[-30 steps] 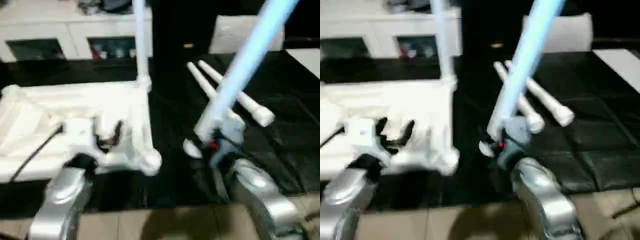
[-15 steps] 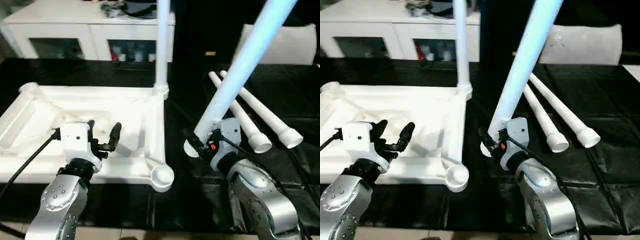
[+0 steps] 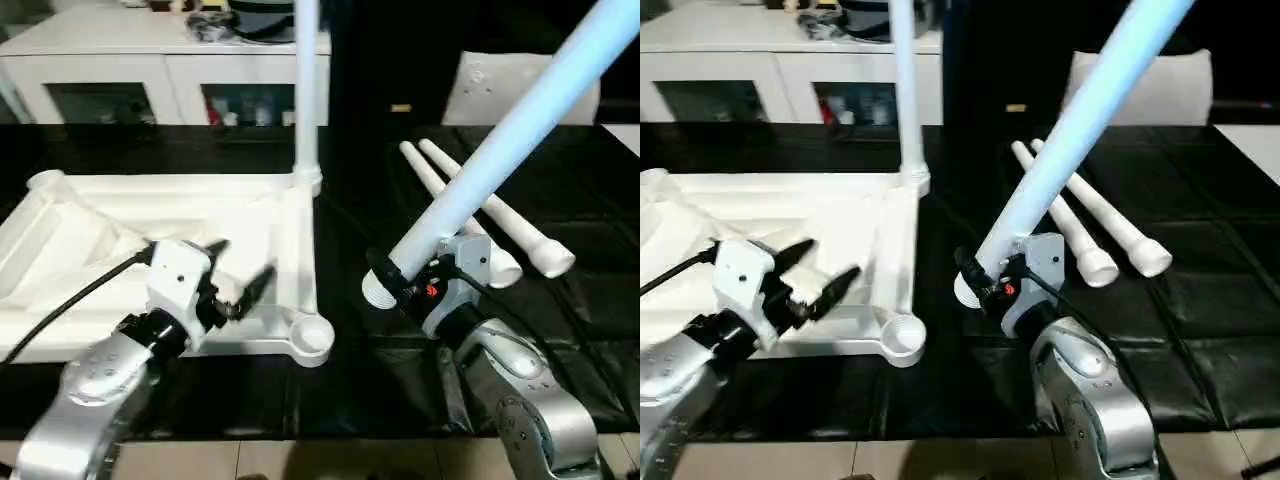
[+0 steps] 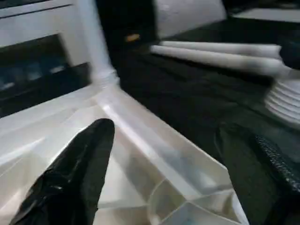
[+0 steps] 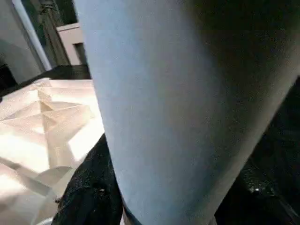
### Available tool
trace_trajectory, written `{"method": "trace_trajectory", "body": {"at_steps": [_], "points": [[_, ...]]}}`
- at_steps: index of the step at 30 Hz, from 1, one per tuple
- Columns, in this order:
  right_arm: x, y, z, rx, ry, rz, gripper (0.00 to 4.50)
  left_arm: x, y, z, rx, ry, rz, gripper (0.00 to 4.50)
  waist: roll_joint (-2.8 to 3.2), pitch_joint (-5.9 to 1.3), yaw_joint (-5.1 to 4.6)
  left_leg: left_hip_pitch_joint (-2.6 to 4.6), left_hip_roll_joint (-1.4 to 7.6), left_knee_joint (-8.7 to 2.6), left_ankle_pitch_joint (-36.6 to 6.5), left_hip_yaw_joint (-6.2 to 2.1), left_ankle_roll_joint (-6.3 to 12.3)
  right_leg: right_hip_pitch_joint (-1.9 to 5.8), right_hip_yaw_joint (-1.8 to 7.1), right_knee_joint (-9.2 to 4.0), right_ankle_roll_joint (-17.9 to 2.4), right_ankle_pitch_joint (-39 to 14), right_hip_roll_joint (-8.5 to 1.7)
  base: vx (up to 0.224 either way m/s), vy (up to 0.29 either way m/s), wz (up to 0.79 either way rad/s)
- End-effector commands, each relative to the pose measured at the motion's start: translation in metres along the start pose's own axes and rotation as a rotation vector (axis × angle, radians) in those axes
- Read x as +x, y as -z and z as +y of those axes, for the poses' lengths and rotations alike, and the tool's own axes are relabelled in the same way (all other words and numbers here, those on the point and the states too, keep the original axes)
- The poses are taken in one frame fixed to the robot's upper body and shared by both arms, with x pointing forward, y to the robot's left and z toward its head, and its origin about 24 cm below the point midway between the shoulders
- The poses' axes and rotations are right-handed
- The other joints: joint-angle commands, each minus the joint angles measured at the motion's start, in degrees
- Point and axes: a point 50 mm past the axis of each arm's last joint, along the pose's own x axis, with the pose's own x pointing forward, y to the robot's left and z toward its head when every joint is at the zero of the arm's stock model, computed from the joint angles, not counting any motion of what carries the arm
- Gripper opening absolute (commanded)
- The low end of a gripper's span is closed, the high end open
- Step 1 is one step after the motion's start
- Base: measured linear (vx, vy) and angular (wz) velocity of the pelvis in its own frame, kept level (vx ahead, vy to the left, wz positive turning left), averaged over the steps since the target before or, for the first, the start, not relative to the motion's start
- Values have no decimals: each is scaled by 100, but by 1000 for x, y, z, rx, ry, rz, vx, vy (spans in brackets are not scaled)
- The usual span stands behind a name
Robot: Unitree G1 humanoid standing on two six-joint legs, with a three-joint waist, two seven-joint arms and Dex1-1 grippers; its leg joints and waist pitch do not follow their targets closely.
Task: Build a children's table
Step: Move to table, then insert table leg to table base
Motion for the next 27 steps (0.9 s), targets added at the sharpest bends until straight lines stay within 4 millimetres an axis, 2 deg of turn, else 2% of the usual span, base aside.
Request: {"method": "trace_trajectory", "body": {"at_steps": [1,2,4,5,6,7,8,9,10,11,12,14,15,16,17,18,19,20,21,22,23,26,27], "points": [[0,-4,-5,-13,23,-21,193,-1,1,3,29,66,10,383,125,-200,-5,-44,624,-707,-2303,-367,-365,109,335,-452,-798,-2481,-533,0,0,0],[-1,-4,-6,-21,31,-27,193,-3,2,5,47,104,25,417,80,-213,-16,-39,631,-695,-2143,-340,-340,110,343,-438,-895,-2191,-531,0,0,0],[-2,-3,-7,-26,40,-15,193,-7,5,7,68,168,50,417,98,-231,-11,-44,633,-688,-1866,-322,-291,136,348,-406,-1035,-1816,-533,26,-1,2],[-3,-3,-8,-37,45,-4,193,-9,6,8,88,224,72,417,90,-247,9,-52,625,-672,-1501,-295,-184,162,356,-359,-1185,-1418,-533,52,-2,3],[-4,-3,-9,-49,48,-3,193,-11,7,9,99,279,100,423,77,-246,8,-56,622,-668,-1394,-288,-148,173,350,-353,-1223,-1320,-531,61,-14,2],[-4,-3,-9,-51,49,-4,193,-11,7,10,100,288,105,437,109,-274,12,-43,626,-655,-1094,-273,-106,200,335,-303,-1326,-934,-528,66,-20,1],[-5,-3,-9,-60,48,-10,193,-12,7,11,104,318,119,437,112,-277,11,-44,628,-651,-923,-260,-79,211,330,-290,-1372,-714,-526,66,-20,1],[-5,-3,-10,-72,44,-15,193,-12,6,14,115,362,136,446,68,-306,37,-18,630,-613,-395,-206,29,235,308,-248,-1526,-68,-521,62,-19,1],[-5,-2,-10,-74,43,-14,193,-12,6,15,118,373,140,446,68,-306,37,-18,630,-613,-395,-206,29,235,308,-248,-1526,-68,-521,0,0,0],[-6,-1,-10,-76,31,-7,193,-12,5,21,133,438,165,450,71,-296,75,-28,616,-605,-129,-189,153,272,298,-228,-1591,106,-529,0,0,0],[-6,-1,-9,-71,13,-3,193,-11,5,25,147,480,184,450,76,-282,120,3,608,-613,-233,-174,198,257,293,-255,-1559,-154,-515,0,0,0],[-8,0,-8,-66,-14,2,193,-11,6,29,152,532,204,418,69,-269,122,6,623,-627,-395,-167,190,273,302,-271,-1555,-409,-528,0,0,0],[-8,0,-8,-66,-20,5,193,-11,6,30,141,548,208,412,65,-257,128,20,649,-646,-535,-165,147,270,313,-282,-1547,-689,-540,0,0,0],[-8,0,-8,-66,-20,5,193,-11,6,30,139,550,209,413,88,-256,127,41,662,-654,-657,-162,81,256,312,-291,-1561,-845,-538,0,0,0],[-8,0,-8,-66,-20,5,193,-11,6,30,139,550,209,413,88,-254,119,32,684,-670,-735,-173,26,265,315,-284,-1581,-889,-542,0,0,0],[-10,1,-9,-73,-17,10,193,-12,11,33,125,627,274,392,133,-248,125,44,681,-677,-793,-175,-3,251,319,-292,-1564,-949,-537,0,0,0],[-10,1,-9,-73,-17,10,193,-12,11,33,125,627,274,392,110,-246,119,64,665,-686,-966,-163,-53,233,322,-301,-1516,-1113,-516,0,0,0],[-10,2,-9,-78,-14,10,193,-11,14,34,122,659,307,366,111,-231,117,62,668,-701,-1094,-166,-98,228,331,-324,-1487,-1265,-525,0,0,0],[-11,2,-9,-76,-11,11,193,-11,16,34,120,679,329,366,110,-229,115,68,672,-698,-1170,-167,-126,220,334,-323,-1481,-1348,-529,0,0,0],[-11,2,-10,-74,-7,12,193,-11,19,35,116,700,353,364,160,-224,115,71,675,-707,-1237,-176,-159,221,339,-330,-1465,-1436,-540,0,0,0],[-11,1,-10,-63,-1,15,193,-8,22,36,114,709,362,364,132,-224,106,80,675,-711,-1365,-170,-206,208,348,-356,-1405,-1601,-532,0,0,0],[-11,2,-10,-61,3,22,193,-5,24,35,115,714,367,325,161,-237,104,59,692,-712,-1237,-179,-225,225,346,-338,-1450,-1421,-541,0,0,0],[-11,2,-10,-61,3,23,193,-4,25,35,115,713,368,322,154,-242,102,58,694,-709,-1202,-177,-224,228,343,-333,-1464,-1358,-540,0,0,0]]}}
